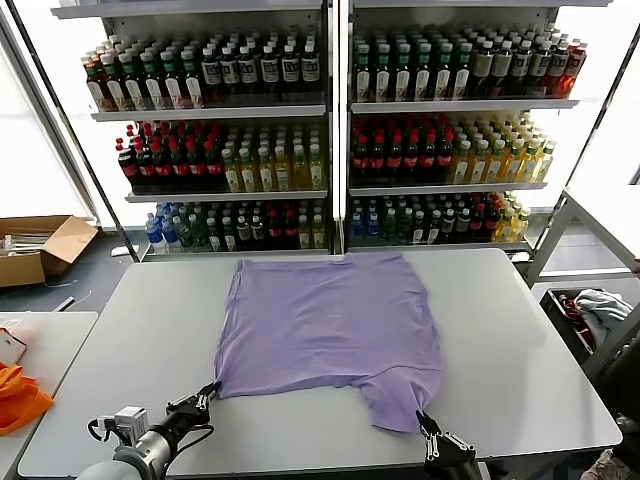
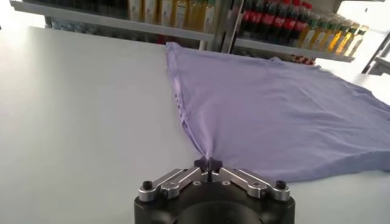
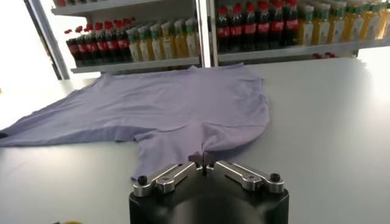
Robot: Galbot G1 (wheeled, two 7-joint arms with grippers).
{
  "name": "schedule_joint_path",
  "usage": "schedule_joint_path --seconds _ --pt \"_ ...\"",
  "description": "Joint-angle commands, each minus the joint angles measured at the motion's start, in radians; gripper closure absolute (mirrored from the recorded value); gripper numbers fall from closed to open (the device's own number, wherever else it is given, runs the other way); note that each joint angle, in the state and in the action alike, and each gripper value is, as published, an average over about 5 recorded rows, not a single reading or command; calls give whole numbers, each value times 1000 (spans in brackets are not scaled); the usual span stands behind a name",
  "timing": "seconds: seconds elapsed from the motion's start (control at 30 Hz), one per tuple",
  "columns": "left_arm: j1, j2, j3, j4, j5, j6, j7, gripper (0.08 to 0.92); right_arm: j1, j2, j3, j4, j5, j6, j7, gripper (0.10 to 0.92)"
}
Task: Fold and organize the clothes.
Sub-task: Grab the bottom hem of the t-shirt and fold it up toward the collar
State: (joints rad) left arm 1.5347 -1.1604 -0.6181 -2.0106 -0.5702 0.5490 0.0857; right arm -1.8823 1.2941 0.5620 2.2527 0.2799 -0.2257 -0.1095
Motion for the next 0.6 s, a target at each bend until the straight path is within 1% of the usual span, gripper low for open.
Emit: schedule_joint_path --seconds 0.03,0.3,0.4,0.5,0.6 --pt "142 -21 -81 -190 36 -2 -14 914 -138 -20 47 103 9 32 -30 915" --pt "252 -4 -146 -288 59 29 -26 914 -230 -17 59 159 6 56 -40 915" --pt "287 6 -168 -304 70 30 -21 914 -239 -25 62 164 11 73 -46 915" --pt "280 16 -181 -303 68 30 -17 915 -205 -30 55 144 23 86 -40 915" --pt "235 32 -182 -299 51 30 -21 916 -131 -29 36 131 50 85 -17 915"
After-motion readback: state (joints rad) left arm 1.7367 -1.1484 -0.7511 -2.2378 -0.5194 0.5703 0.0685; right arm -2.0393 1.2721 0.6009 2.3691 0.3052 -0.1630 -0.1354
